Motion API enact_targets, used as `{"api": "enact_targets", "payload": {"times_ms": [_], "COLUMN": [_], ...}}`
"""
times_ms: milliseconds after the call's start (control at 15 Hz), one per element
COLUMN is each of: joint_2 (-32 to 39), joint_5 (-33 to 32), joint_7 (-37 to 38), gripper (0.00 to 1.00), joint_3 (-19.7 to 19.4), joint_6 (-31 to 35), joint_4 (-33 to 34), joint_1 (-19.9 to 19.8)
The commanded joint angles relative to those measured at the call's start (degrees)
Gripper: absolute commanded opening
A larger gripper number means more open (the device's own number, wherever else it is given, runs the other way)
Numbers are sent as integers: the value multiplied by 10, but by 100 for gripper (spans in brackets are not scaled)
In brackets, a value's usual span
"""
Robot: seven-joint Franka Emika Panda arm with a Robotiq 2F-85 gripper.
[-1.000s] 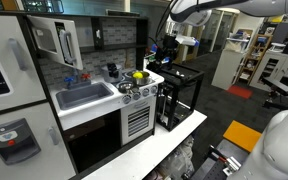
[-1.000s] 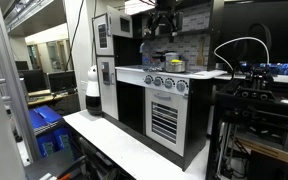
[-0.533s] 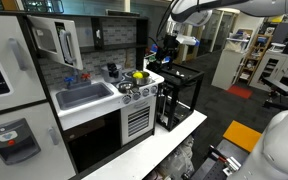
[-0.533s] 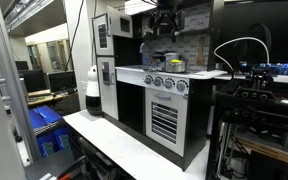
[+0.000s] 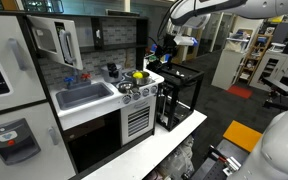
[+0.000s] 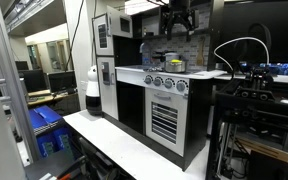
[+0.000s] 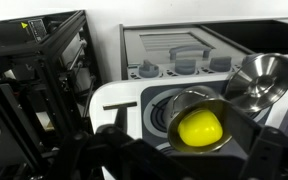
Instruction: Remove the yellow object from the silver pot and put it on the right cupboard
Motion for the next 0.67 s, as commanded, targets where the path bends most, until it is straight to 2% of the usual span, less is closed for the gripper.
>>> {"api": "enact_targets", "payload": {"times_ms": [0, 133, 333, 600], "joint_2": [52, 74, 111, 163], "joint_5": [-2, 21, 93, 143], "joint_7": [30, -2, -132, -267], "gripper": [100, 100, 100, 100], "joint_3": [6, 7, 11, 20], "joint_6": [39, 54, 44, -20], "joint_4": [35, 51, 102, 191], "joint_1": [-8, -4, -4, -18]}}
